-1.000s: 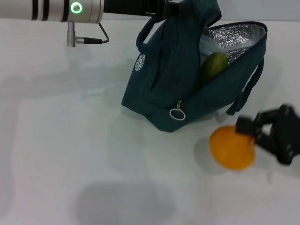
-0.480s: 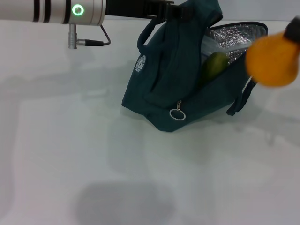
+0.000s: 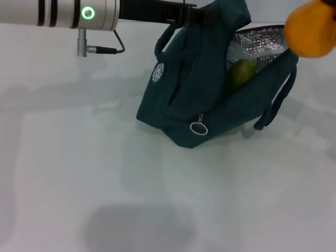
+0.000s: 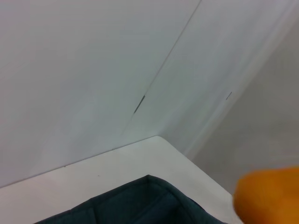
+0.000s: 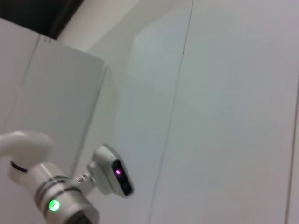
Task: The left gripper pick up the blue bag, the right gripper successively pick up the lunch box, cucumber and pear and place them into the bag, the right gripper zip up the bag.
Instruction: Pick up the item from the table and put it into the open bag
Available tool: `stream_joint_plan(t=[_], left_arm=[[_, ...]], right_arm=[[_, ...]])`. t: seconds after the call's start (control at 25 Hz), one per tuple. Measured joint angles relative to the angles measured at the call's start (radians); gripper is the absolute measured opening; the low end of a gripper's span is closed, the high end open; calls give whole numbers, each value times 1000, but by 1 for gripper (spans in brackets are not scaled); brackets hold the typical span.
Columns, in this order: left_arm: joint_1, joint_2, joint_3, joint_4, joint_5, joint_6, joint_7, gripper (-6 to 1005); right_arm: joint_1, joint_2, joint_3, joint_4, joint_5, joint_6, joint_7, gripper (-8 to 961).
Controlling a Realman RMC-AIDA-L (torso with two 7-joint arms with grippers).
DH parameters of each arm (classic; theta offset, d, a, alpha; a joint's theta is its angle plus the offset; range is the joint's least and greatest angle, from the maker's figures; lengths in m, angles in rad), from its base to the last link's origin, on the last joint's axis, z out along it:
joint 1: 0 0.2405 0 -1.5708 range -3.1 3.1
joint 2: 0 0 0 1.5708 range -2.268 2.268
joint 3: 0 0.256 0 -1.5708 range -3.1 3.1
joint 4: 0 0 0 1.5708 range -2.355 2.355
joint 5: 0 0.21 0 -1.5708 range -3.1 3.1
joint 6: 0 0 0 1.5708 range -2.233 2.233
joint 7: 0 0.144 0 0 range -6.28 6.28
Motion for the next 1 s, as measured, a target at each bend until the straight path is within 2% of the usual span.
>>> stream_joint_plan(t=[0.28,0.6,0.8,1.0], left_arm=[[0,0,-3,-1,-2,12,-1,54],[5,0,-5,-2,-2,13,-3,54],[6,0,-5,-2,-2,13,-4,55],[6,0,-5,-2,-2,12,-4,55]], right_arm=[[45,8,-28,13,-7,104,-73,41],[66,12,-168,48,-7,264,-147,41],[95,12,-195,132,-8,306,-196,41],[89,11,-205,150,-9,330,-205,41]])
